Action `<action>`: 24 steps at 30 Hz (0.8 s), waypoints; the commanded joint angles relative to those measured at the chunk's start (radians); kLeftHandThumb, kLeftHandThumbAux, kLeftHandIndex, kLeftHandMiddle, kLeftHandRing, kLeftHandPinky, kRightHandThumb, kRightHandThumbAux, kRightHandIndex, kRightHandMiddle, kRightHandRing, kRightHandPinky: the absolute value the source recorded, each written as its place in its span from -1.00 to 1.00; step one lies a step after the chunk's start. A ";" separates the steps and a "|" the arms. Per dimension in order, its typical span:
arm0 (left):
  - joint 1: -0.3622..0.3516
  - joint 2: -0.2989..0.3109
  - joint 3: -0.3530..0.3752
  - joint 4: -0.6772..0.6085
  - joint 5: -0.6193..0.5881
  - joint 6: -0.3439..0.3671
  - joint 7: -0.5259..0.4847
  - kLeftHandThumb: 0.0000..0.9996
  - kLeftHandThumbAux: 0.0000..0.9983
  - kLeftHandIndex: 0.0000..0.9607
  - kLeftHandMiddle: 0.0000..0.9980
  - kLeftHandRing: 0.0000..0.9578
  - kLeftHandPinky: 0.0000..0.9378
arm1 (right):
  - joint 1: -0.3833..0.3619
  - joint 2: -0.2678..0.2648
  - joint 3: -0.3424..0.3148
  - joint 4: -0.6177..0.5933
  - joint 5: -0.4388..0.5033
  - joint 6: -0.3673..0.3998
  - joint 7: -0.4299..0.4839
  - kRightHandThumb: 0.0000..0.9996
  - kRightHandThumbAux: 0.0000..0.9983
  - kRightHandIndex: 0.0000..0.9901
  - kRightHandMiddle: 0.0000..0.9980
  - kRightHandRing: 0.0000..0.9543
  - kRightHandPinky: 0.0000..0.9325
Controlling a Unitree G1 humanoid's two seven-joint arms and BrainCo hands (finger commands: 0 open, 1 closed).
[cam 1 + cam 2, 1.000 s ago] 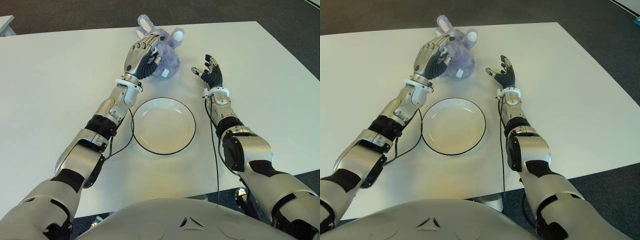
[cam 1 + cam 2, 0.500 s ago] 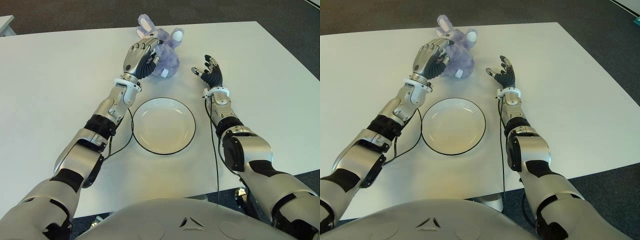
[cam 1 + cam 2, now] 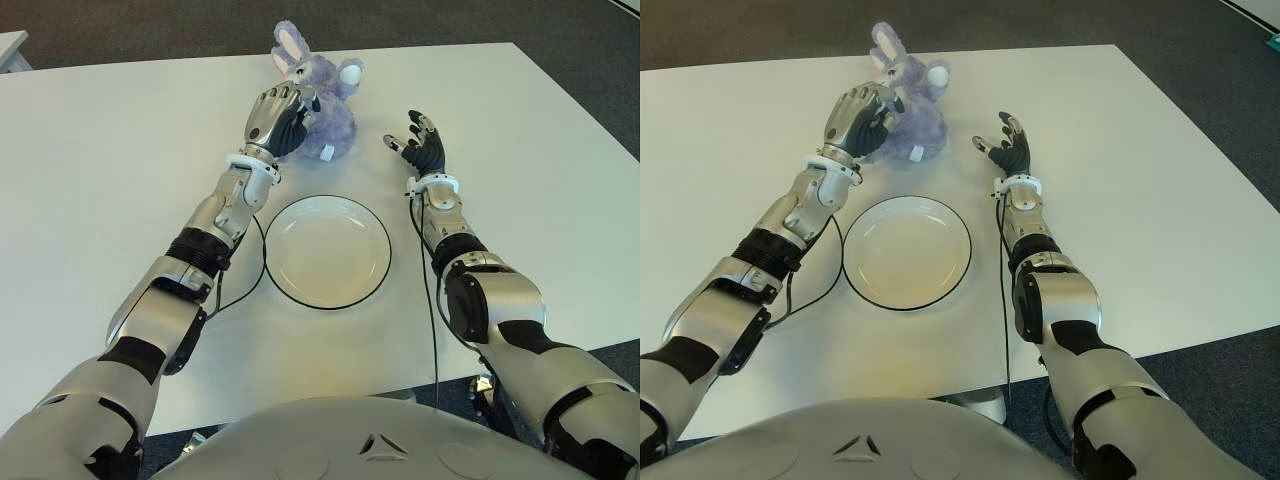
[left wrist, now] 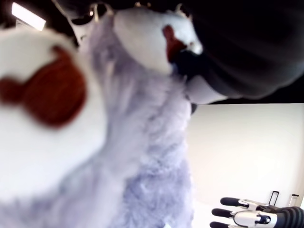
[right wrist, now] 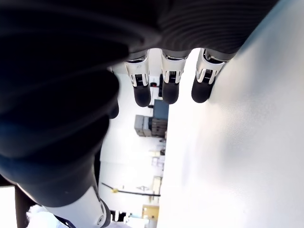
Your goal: Put the doll into the plate.
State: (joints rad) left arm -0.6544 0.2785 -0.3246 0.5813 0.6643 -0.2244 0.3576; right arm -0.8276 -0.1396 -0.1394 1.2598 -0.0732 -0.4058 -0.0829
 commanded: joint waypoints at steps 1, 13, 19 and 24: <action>0.007 0.001 0.005 -0.004 -0.015 0.034 -0.046 0.70 0.32 -0.13 -0.01 0.25 0.21 | 0.097 0.043 -0.002 0.063 0.006 0.072 0.008 -0.46 0.68 -0.77 -0.92 -0.99 -0.91; 0.018 -0.002 0.004 -0.046 -0.024 0.099 -0.081 0.70 0.32 -0.16 0.04 0.43 0.41 | 0.097 0.043 -0.002 0.063 0.006 0.070 0.008 -0.46 0.68 -0.76 -0.94 -1.00 -0.94; 0.020 -0.001 0.000 -0.050 -0.006 0.117 -0.055 0.70 0.33 -0.17 0.05 0.51 0.51 | 0.097 0.043 -0.003 0.062 0.008 0.070 0.009 -0.43 0.68 -0.74 -0.93 -1.00 -0.93; 0.018 -0.001 -0.004 -0.049 0.004 0.127 -0.038 0.70 0.33 -0.17 0.06 0.57 0.57 | 0.096 0.044 -0.006 0.062 0.011 0.068 0.012 -0.41 0.68 -0.73 -0.93 -1.00 -0.92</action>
State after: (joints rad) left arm -0.6538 0.2775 -0.3240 0.5199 0.6553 -0.1162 0.3123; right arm -0.8279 -0.1382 -0.1414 1.2597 -0.0712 -0.4058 -0.0828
